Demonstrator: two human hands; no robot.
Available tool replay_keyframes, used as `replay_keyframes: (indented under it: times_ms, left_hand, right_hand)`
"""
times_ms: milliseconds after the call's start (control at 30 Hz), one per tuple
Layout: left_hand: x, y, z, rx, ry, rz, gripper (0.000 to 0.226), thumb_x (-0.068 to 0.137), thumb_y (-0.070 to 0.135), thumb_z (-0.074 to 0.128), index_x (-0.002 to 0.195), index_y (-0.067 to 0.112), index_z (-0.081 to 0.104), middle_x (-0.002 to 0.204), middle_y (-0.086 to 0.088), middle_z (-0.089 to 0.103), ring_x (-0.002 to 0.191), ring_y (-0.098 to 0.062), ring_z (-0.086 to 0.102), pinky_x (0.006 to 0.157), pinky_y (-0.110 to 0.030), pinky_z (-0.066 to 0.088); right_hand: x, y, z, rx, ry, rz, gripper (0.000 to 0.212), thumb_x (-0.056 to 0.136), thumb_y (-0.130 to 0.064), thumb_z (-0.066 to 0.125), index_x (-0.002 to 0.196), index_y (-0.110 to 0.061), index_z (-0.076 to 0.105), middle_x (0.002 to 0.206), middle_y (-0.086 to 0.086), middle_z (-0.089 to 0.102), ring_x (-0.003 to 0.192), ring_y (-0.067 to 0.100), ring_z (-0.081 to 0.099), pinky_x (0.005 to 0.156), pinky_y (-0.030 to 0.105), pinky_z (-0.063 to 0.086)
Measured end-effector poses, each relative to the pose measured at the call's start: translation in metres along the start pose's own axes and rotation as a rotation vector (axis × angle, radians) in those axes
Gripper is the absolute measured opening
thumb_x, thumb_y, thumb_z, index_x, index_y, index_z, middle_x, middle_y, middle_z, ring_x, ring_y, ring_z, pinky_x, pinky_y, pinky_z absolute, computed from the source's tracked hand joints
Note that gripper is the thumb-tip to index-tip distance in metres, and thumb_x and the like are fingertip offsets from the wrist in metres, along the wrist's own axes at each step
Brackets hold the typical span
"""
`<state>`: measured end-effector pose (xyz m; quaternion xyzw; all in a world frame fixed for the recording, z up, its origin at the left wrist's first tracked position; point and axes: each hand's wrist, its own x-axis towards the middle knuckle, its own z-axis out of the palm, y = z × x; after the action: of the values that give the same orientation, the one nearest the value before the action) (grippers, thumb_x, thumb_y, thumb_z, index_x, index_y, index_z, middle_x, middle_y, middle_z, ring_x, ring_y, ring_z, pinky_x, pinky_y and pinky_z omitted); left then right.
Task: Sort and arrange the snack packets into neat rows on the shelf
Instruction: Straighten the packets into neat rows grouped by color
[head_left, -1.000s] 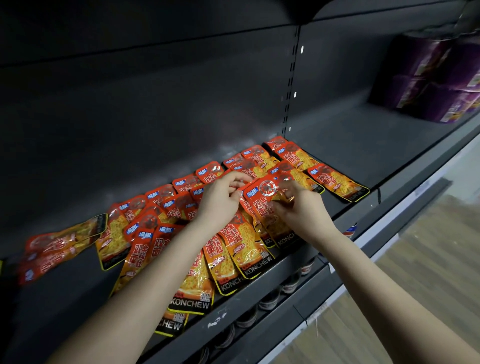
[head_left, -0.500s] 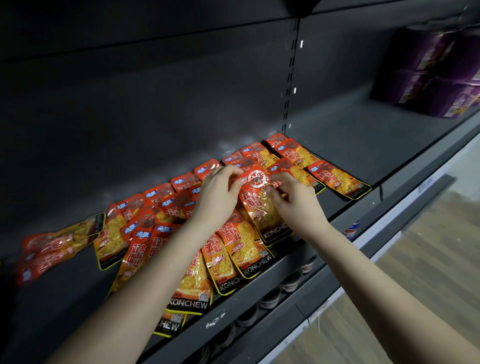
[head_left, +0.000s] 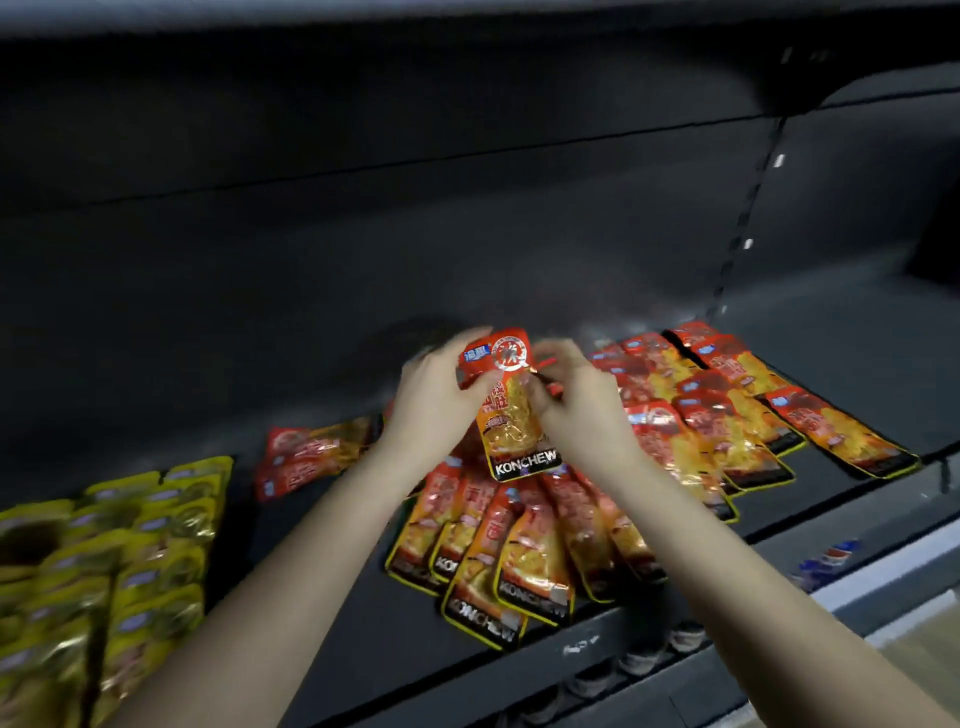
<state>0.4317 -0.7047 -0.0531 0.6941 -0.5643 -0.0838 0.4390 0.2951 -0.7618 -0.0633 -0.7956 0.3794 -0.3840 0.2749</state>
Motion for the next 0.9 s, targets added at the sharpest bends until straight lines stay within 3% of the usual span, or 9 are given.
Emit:
replay_keyframes:
  times_ms: [333, 500, 667, 900]
  left_hand:
    - [-0.052, -0.082, -0.108, 0.211, 0.038, -0.172, 0.062, 0.081, 0.005, 0.066, 0.136, 0.027, 0.048, 0.126, -0.007, 0.051, 0.111, -0.025, 0.056, 0.096, -0.04, 0.049]
    - [-0.072, -0.112, -0.136, 0.365, -0.015, -0.167, 0.063, 0.079, -0.003, 0.063, 0.136, 0.02, 0.047, 0.138, -0.008, 0.039, 0.128, -0.023, 0.041, 0.104, -0.019, 0.028]
    - [-0.079, -0.135, -0.145, 0.427, -0.156, -0.21, 0.069, 0.082, 0.006, 0.067, 0.142, 0.023, 0.037, 0.151, -0.006, 0.021, 0.135, -0.026, 0.033, 0.107, -0.025, 0.029]
    - [-0.08, -0.153, -0.147, 0.417, -0.245, -0.236, 0.082, 0.076, 0.019, 0.074, 0.145, 0.025, 0.031, 0.156, -0.001, 0.009, 0.135, -0.027, 0.036, 0.105, -0.03, 0.037]
  right_hand:
    - [-0.014, -0.077, 0.119, 0.018, -0.322, -0.156, 0.064, 0.081, -0.004, 0.058, 0.139, -0.015, 0.033, 0.099, 0.004, 0.067, 0.091, 0.026, 0.062, 0.063, 0.013, 0.031]
    - [-0.023, -0.096, 0.163, -0.018, -0.424, -0.167, 0.082, 0.079, -0.003, 0.059, 0.147, -0.014, 0.015, 0.107, 0.012, 0.065, 0.1, 0.028, 0.061, 0.067, 0.011, 0.031]
    - [-0.029, -0.106, 0.189, -0.077, -0.502, -0.155, 0.086, 0.081, -0.003, 0.057, 0.149, -0.014, 0.007, 0.122, 0.019, 0.057, 0.109, 0.032, 0.057, 0.087, 0.025, 0.043]
    - [-0.033, -0.098, 0.198, -0.308, -0.528, -0.232, 0.071, 0.089, -0.022, 0.052, 0.148, -0.012, 0.015, 0.132, 0.016, 0.049, 0.127, 0.031, 0.036, 0.104, 0.035, 0.033]
